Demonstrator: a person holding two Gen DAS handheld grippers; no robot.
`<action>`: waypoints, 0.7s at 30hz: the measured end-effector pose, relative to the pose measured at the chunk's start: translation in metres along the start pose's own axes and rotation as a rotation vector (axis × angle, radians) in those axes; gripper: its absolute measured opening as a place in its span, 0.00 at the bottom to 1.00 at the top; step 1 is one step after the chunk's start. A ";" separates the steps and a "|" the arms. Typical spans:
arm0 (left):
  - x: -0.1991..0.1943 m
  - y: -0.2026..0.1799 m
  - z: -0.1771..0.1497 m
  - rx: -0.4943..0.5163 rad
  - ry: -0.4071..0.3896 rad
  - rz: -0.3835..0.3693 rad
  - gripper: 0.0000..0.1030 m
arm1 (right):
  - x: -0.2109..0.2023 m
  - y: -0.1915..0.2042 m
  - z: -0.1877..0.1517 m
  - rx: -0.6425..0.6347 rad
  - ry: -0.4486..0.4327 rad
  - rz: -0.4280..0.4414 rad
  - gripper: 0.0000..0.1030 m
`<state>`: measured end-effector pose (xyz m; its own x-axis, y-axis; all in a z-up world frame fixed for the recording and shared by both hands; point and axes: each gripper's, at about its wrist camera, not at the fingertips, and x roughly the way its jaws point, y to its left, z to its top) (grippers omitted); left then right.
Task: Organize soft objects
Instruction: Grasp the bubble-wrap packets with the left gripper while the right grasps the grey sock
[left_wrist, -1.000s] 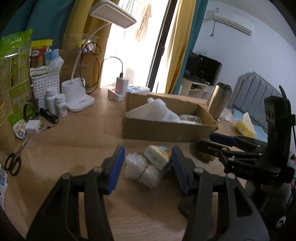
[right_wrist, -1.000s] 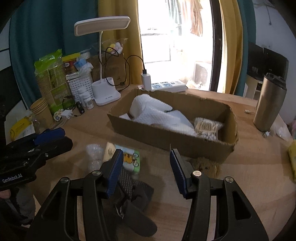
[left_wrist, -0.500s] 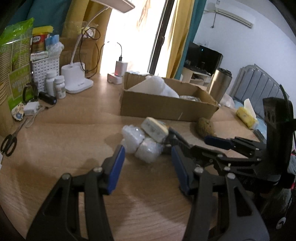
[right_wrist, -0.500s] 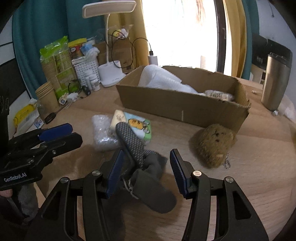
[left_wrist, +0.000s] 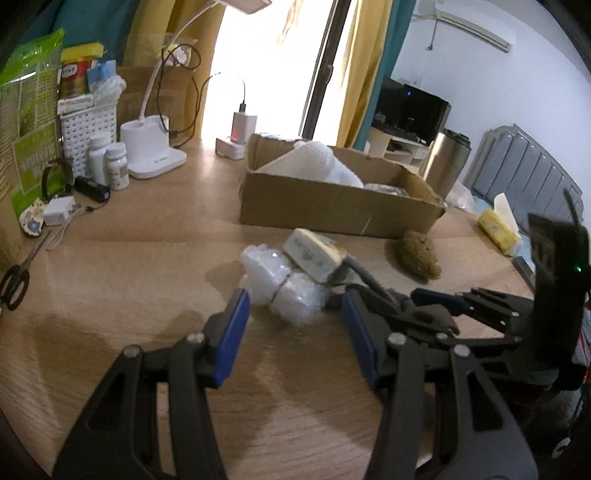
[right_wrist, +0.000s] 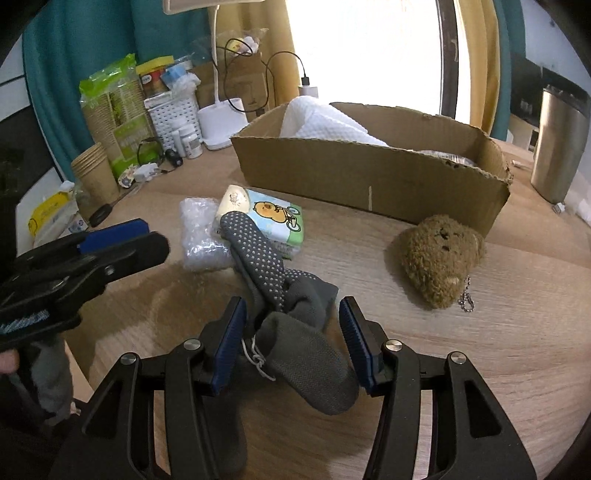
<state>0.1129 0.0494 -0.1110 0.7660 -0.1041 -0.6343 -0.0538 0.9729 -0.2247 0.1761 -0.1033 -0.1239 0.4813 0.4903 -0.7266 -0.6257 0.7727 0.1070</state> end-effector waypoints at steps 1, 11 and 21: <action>0.003 0.001 0.001 -0.004 0.005 0.005 0.53 | -0.001 -0.001 -0.001 -0.004 -0.003 -0.003 0.40; 0.031 -0.006 0.011 0.038 0.068 0.026 0.60 | -0.012 -0.014 -0.004 -0.008 -0.033 -0.001 0.29; 0.053 -0.011 0.017 0.054 0.134 0.048 0.78 | -0.019 -0.033 -0.001 0.036 -0.055 -0.010 0.29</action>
<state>0.1649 0.0370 -0.1296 0.6706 -0.0803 -0.7375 -0.0510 0.9868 -0.1539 0.1873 -0.1388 -0.1145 0.5208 0.5033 -0.6895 -0.5985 0.7912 0.1254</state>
